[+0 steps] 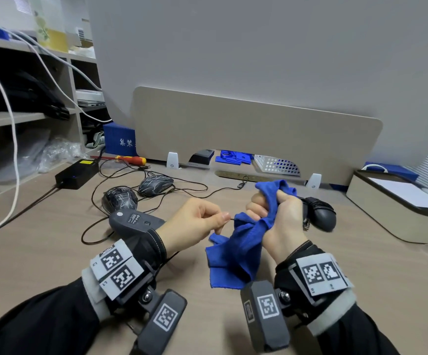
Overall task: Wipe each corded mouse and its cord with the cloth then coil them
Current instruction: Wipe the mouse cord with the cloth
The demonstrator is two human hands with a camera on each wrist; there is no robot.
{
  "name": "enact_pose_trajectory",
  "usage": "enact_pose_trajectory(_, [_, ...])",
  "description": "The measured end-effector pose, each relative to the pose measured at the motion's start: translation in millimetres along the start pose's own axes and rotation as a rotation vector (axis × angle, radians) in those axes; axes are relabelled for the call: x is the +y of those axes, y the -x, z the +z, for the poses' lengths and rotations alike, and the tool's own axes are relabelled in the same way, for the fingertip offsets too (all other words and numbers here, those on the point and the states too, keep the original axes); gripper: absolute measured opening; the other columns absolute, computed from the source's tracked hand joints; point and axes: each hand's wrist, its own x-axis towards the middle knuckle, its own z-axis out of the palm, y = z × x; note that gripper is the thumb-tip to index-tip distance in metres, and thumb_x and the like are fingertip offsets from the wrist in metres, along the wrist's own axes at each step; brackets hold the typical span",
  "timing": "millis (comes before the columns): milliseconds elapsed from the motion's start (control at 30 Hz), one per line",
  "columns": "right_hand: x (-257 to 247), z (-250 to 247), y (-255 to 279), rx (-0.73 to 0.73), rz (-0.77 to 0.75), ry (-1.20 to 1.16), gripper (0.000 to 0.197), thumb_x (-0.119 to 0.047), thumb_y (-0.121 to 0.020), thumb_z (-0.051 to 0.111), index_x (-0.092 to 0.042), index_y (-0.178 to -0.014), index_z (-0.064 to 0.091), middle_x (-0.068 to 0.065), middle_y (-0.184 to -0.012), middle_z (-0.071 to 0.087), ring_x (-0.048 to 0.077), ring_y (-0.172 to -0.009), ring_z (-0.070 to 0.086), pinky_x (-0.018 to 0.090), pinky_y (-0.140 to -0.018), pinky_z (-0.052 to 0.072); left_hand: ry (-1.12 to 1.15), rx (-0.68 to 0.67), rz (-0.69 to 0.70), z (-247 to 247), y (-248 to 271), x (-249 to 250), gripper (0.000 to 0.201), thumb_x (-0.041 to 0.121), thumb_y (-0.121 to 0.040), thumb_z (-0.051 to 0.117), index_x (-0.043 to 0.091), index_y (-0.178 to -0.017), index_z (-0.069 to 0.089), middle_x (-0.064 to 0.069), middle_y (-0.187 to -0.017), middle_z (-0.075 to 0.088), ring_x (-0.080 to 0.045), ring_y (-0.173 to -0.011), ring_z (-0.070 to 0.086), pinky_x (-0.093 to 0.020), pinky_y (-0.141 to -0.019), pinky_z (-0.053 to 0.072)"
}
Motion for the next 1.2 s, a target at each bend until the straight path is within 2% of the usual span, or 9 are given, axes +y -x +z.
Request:
enact_pose_trajectory(167, [-28.7, -13.2, -3.8, 0.068, -0.071, -0.121, 0.052, -0.01, -0.093, 0.034, -0.017, -0.042, 0.043, -0.005, -0.049, 0.025, 0.011, -0.039, 0.019, 0.02, -0.039, 0.017, 0.022, 0.138, -0.032, -23.7, -1.8, 1.5, 0.041, 0.016, -0.101, 0.053, 0.006, -0.061, 0.052, 0.006, -0.041, 0.027, -0.006, -0.035, 0.019, -0.015, -0.037, 0.015])
enact_pose_trajectory(367, [-34.5, -11.0, -0.7, 0.034, -0.152, -0.055, 0.036, -0.008, -0.09, 0.037, -0.022, -0.059, 0.026, -0.006, -0.052, 0.023, 0.01, -0.041, 0.017, 0.023, -0.04, 0.015, -0.057, 0.243, -0.041, -34.1, -4.3, -4.7, 0.039, 0.022, -0.102, 0.052, 0.007, -0.066, 0.056, 0.004, -0.043, 0.031, -0.009, -0.036, 0.025, -0.017, -0.038, 0.019])
enact_pose_trajectory(467, [-28.5, -6.1, 1.3, -0.019, -0.15, -0.026, 0.037, -0.011, -0.094, 0.036, -0.021, -0.059, 0.03, -0.005, -0.053, 0.025, 0.009, -0.041, 0.018, 0.022, -0.038, 0.017, -0.014, 0.208, -0.087, -33.2, -5.6, -8.6, 0.027, 0.015, -0.103, 0.051, 0.004, -0.082, 0.065, 0.006, -0.052, 0.045, -0.01, -0.044, 0.037, -0.019, -0.041, 0.028])
enact_pose_trajectory(567, [-20.6, 1.7, 5.4, -0.052, -0.115, -0.019, 0.039, -0.016, -0.1, 0.037, -0.018, -0.061, 0.037, -0.004, -0.054, 0.029, 0.009, -0.041, 0.024, 0.021, -0.037, 0.023, -0.137, 0.134, 0.001, -28.2, -5.3, -4.8, 0.019, 0.004, -0.099, 0.054, 0.009, -0.108, 0.07, -0.002, -0.083, 0.069, -0.008, -0.066, 0.058, -0.016, -0.057, 0.045])
enact_pose_trajectory(667, [-6.4, 8.7, 9.2, -0.068, -0.084, 0.015, 0.036, -0.024, -0.104, 0.035, -0.014, -0.071, 0.045, -0.002, -0.058, 0.038, 0.011, -0.041, 0.036, 0.023, -0.04, 0.035, -0.14, -0.031, 0.057, -19.9, -4.1, -1.7, 0.016, 0.014, -0.098, 0.059, 0.008, -0.104, 0.073, -0.005, -0.097, 0.076, -0.006, -0.087, 0.066, -0.019, -0.077, 0.052])
enact_pose_trajectory(800, [9.5, 10.7, 10.9, -0.051, -0.064, 0.06, 0.036, -0.028, -0.105, 0.038, -0.011, -0.078, 0.054, 0.0, -0.063, 0.051, 0.012, -0.045, 0.05, 0.028, -0.052, 0.042, -0.087, -0.164, 0.075, -13.3, -1.8, -2.6, 0.011, 0.018, -0.094, 0.064, 0.014, -0.086, 0.071, -0.002, -0.078, 0.072, -0.009, -0.071, 0.062, -0.024, -0.071, 0.048])
enact_pose_trajectory(933, [9.4, 13.4, 15.7, -0.066, -0.054, -0.011, 0.037, -0.023, -0.105, 0.035, -0.012, -0.071, 0.045, 0.001, -0.056, 0.042, 0.013, -0.04, 0.04, 0.023, -0.04, 0.038, -0.131, -0.029, 0.116, -16.6, -2.2, -3.9, 0.014, 0.025, -0.087, 0.063, 0.015, -0.078, 0.068, -0.013, -0.069, 0.063, -0.008, -0.062, 0.048, -0.022, -0.06, 0.039])
enact_pose_trajectory(1067, [-4.4, 10.8, 11.7, -0.037, -0.085, -0.085, 0.038, -0.017, -0.104, 0.035, -0.016, -0.066, 0.04, -0.004, -0.055, 0.033, 0.009, -0.04, 0.029, 0.02, -0.036, 0.029, -0.146, 0.074, 0.094, -27.1, -3.5, -1.8, 0.016, 0.011, -0.093, 0.065, 0.009, -0.077, 0.067, 0.012, -0.055, 0.052, 0.0, -0.053, 0.04, -0.015, -0.054, 0.032])
enact_pose_trajectory(1200, [-23.5, 1.0, 2.1, 0.025, -0.159, -0.103, 0.041, -0.01, -0.101, 0.036, -0.02, -0.061, 0.032, -0.006, -0.058, 0.022, 0.008, -0.04, 0.02, 0.02, -0.034, 0.022, -0.129, 0.224, -0.044, -44.6, -7.5, -9.4, 0.02, 0.015, -0.096, 0.063, 0.012, -0.076, 0.069, 0.012, -0.048, 0.046, -0.004, -0.048, 0.038, -0.023, -0.053, 0.035])
